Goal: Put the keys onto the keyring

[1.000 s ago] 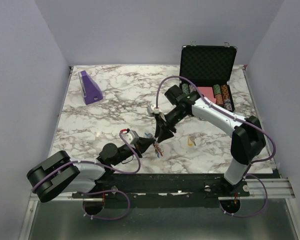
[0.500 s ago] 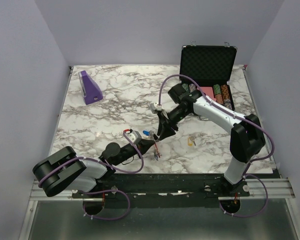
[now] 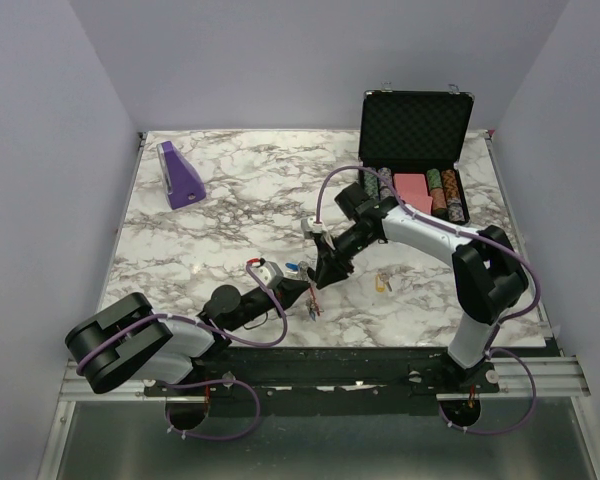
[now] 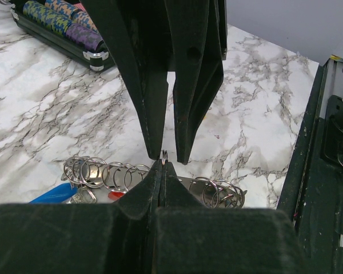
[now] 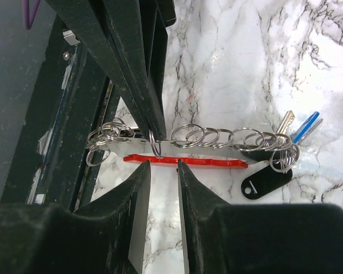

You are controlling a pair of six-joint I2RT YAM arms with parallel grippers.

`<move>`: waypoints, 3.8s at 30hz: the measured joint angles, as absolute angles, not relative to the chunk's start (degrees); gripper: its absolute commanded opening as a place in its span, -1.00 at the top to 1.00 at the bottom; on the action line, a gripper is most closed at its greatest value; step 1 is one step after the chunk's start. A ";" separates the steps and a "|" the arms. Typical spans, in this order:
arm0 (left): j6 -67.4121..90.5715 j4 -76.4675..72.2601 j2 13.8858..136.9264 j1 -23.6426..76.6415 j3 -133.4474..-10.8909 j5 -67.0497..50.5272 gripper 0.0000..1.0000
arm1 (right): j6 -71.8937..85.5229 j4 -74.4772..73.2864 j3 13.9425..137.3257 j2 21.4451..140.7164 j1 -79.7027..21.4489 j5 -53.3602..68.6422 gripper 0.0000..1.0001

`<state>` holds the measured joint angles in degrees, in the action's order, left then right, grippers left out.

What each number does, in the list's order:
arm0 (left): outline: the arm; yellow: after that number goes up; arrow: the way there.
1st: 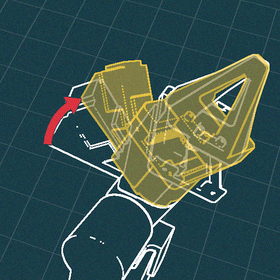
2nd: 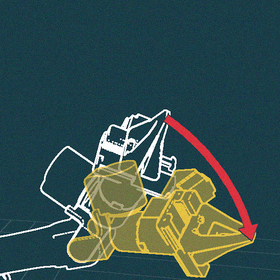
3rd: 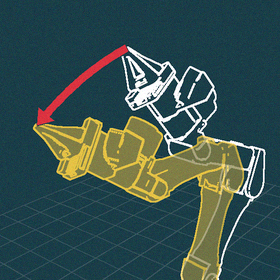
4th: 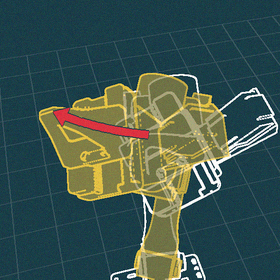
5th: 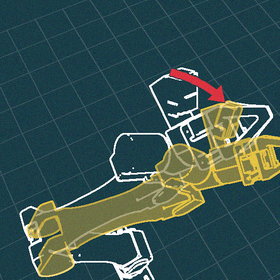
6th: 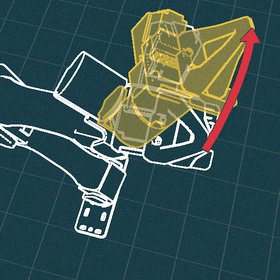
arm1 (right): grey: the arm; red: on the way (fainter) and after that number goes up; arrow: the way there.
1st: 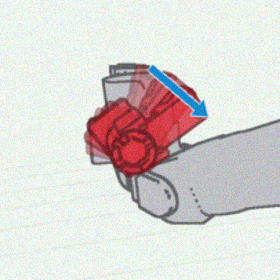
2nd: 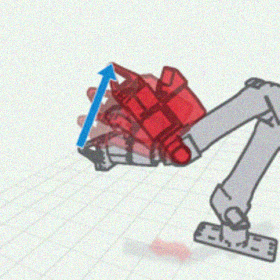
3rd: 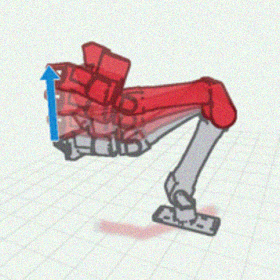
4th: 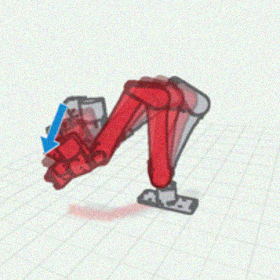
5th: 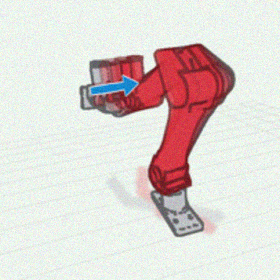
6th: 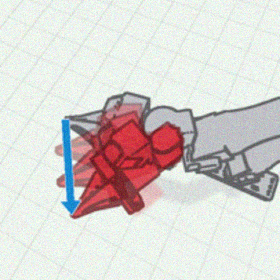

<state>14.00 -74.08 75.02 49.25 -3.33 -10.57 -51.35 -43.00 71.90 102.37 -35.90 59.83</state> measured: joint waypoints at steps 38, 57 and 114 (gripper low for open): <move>15.51 -74.35 68.58 49.21 -3.31 -8.82 -0.97 | -53.95 -48.62 78.65 102.32 -39.00 49.78 0.99; 9.28 -48.21 48.42 49.21 -3.36 -8.16 -0.77 | -56.23 -57.63 84.12 102.54 -44.03 30.33 0.99; 5.96 -59.16 70.63 49.21 -9.13 -14.63 0.49 | -57.56 -59.94 84.31 103.50 -44.03 39.59 0.99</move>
